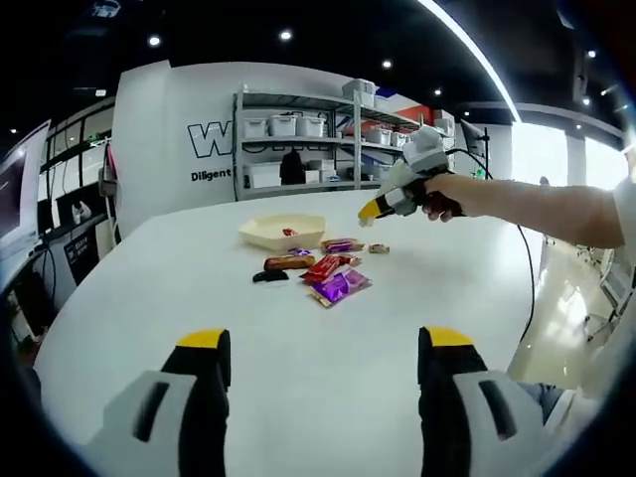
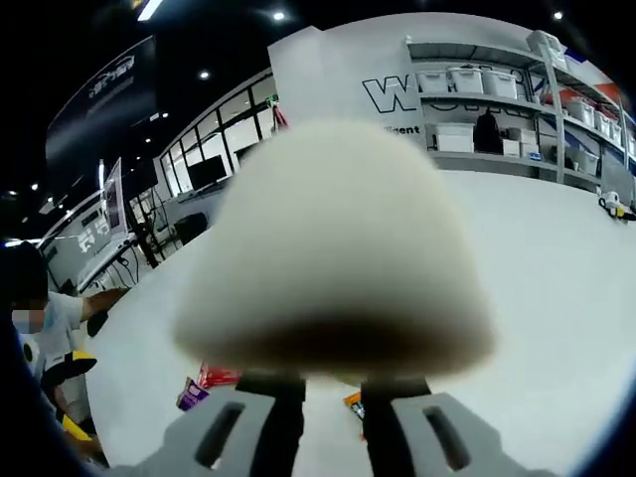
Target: Place the target food into the container with the food tongs after gripping and lifting it, then release it inside without dropping or visibly crushing the food.
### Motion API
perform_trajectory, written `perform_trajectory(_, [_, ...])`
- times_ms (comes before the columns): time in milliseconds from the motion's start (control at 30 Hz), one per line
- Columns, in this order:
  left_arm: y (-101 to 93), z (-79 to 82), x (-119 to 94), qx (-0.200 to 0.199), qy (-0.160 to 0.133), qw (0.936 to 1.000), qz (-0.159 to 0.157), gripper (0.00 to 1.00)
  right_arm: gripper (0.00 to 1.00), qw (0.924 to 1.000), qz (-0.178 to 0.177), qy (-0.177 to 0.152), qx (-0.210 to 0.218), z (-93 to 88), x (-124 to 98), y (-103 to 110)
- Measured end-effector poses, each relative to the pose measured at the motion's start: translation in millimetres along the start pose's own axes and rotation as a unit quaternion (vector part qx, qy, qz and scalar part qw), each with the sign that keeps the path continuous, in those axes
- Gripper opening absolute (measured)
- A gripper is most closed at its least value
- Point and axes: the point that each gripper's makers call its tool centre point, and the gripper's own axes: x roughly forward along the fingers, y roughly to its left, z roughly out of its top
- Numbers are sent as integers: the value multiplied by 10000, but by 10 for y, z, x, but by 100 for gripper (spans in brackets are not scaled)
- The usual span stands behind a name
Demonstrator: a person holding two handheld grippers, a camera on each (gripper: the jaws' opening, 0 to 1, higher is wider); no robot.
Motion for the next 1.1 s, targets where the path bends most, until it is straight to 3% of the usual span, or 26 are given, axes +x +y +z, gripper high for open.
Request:
perform_trajectory(300, [58,-16,23,-52,8,10000,44,75,17,9995,91,160,-275,-202,-3,-170])
perform_trajectory(367, [54,-22,29,-73,18,10000,41,75,17,9980,156,244,-556,-271,-7,-175])
perform_trajectory(467, [47,-25,36,-73,20,10000,36,75,17,9973,137,313,-656,-322,18,-211])
perform_trajectory(1100, [5,-15,40,-43,65,10000,27,74,18,9959,230,402,-783,-437,25,-209])
